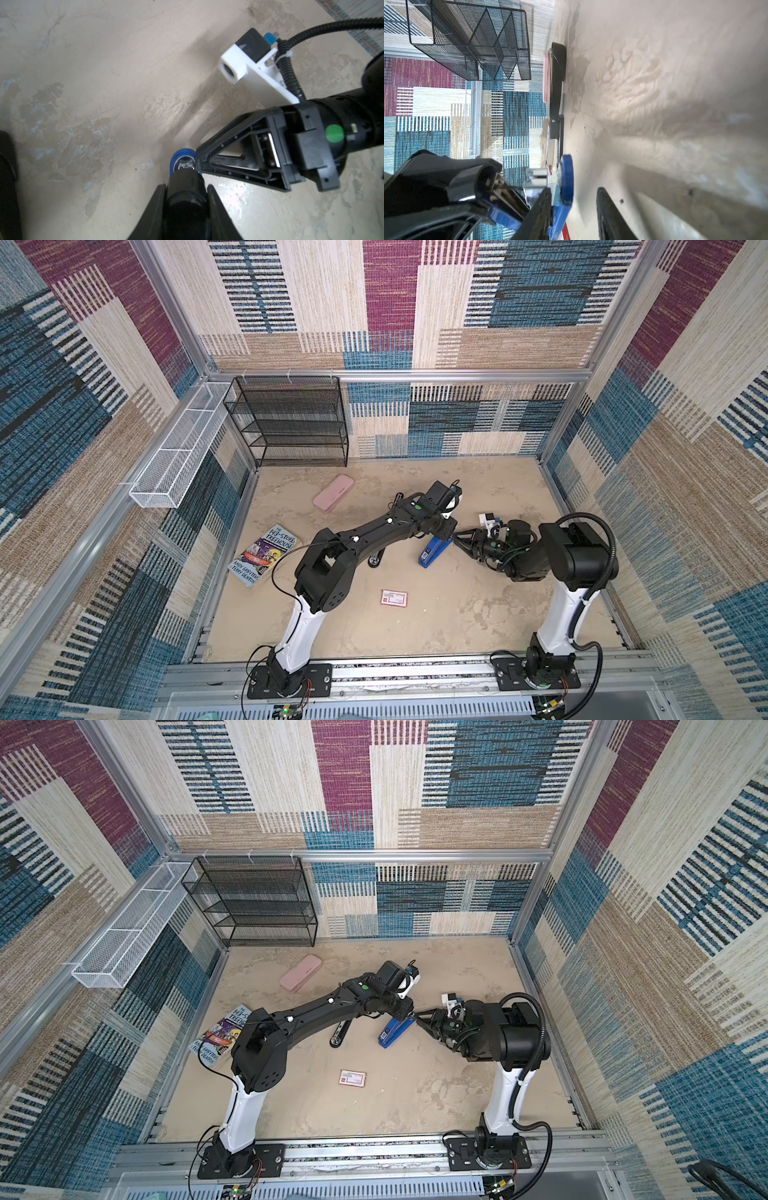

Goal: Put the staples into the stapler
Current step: 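Grasp the blue stapler's base with the right gripper while left pulls it open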

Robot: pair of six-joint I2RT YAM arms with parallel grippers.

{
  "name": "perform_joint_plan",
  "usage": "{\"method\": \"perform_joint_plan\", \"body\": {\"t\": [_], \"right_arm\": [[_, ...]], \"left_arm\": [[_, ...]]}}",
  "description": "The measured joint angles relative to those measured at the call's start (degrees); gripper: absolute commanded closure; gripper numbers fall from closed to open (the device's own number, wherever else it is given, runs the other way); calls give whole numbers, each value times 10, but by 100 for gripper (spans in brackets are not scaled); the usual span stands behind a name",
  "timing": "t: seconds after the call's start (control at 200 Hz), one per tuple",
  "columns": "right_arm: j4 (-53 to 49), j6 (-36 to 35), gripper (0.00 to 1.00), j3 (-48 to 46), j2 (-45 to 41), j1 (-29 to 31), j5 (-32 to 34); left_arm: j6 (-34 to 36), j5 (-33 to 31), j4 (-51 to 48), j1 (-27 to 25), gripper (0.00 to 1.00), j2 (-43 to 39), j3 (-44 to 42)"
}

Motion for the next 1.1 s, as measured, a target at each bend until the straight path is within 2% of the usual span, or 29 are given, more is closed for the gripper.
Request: {"method": "perform_joint_plan", "body": {"t": [0.24,0.476,0.576,1.097], "right_arm": [[21,14,74,2,7,3,-2],[33,30,94,10,19,5,-7],[36,33,99,16,23,5,-13],[27,36,100,41,36,-21,-1]], "left_arm": [[-11,15,14,0,100,-1,-7],[-16,19,28,0,100,-19,-29],[-19,13,29,1,100,-34,-43],[-26,-18,125,11,100,-224,-249]]}}
